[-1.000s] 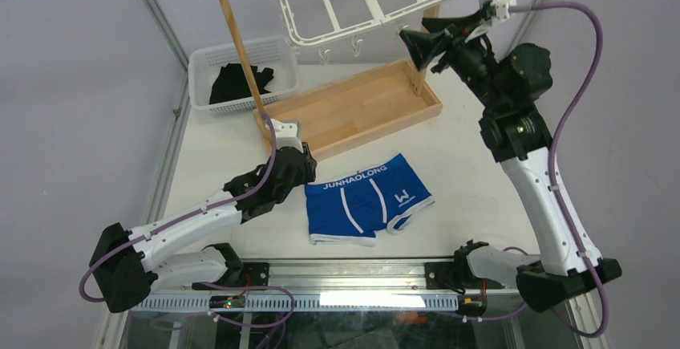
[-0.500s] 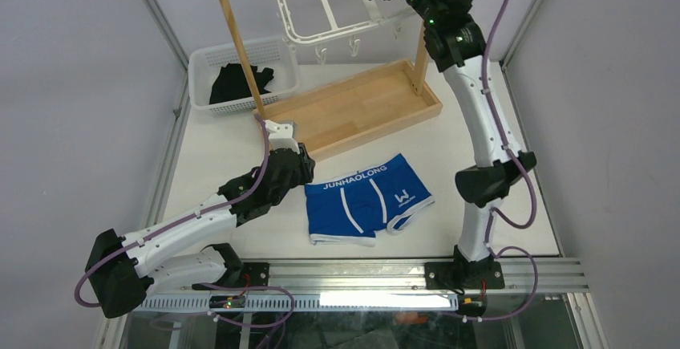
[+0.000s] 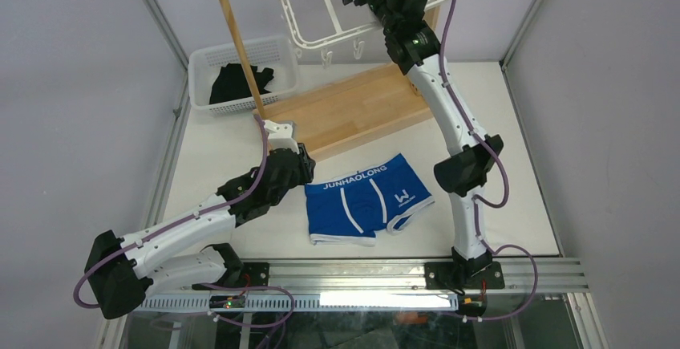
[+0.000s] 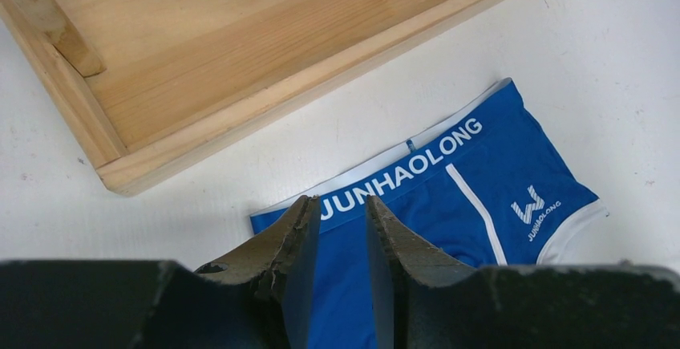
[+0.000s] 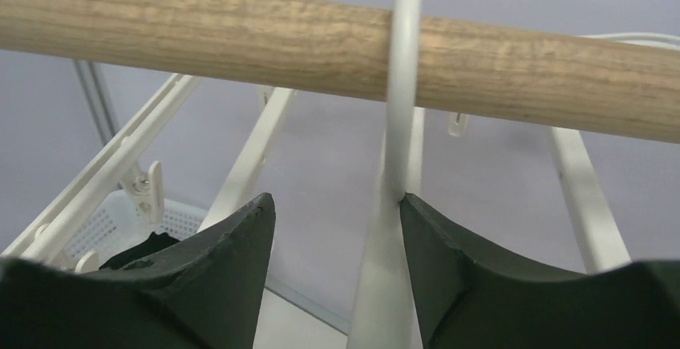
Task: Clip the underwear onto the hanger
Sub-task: Pick up the hanger from the clothesline.
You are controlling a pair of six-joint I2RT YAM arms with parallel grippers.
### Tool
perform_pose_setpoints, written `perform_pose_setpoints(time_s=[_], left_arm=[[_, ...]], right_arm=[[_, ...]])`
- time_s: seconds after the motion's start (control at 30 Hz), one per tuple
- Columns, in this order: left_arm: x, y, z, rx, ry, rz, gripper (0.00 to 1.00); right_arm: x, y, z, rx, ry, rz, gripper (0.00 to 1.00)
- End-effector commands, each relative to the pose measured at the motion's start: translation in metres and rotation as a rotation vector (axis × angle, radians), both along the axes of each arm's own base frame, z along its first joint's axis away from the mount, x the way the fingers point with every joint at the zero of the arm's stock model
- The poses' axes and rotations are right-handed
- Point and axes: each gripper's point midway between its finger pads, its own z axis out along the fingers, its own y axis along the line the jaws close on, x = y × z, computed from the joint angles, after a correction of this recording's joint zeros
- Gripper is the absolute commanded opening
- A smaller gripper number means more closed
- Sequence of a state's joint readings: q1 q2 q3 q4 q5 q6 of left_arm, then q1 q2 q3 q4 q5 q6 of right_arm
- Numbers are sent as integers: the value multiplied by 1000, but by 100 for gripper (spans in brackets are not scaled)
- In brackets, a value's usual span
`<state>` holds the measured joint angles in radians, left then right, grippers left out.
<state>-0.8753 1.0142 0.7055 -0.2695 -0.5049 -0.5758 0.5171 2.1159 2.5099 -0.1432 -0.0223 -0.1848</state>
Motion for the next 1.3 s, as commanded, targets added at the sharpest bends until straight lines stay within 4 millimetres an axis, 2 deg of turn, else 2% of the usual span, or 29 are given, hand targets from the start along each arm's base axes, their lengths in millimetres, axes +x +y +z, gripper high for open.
perform_pose_setpoints(time_s=[0.0, 0.53, 0.8, 1.03, 1.13, 1.27], left_arm=[[0, 4, 9, -10, -24, -1, 29], [-1, 10, 4, 11, -24, 11, 29], [-1, 10, 2, 13, -19, 14, 29], [-3, 12, -3, 22, -11, 13, 29], [-3, 13, -3, 22, -9, 15, 28], [-4, 12, -4, 13, -4, 17, 28]], right_arm=[[-3, -25, 55, 77, -171, -96, 61], [6, -33, 66, 99, -248, -88, 50], [0, -28, 72, 89, -278, -46, 34], [-8, -30, 81, 79, -303, -32, 7], [-14, -30, 86, 74, -310, -21, 1], [-26, -36, 99, 84, -327, -18, 0]])
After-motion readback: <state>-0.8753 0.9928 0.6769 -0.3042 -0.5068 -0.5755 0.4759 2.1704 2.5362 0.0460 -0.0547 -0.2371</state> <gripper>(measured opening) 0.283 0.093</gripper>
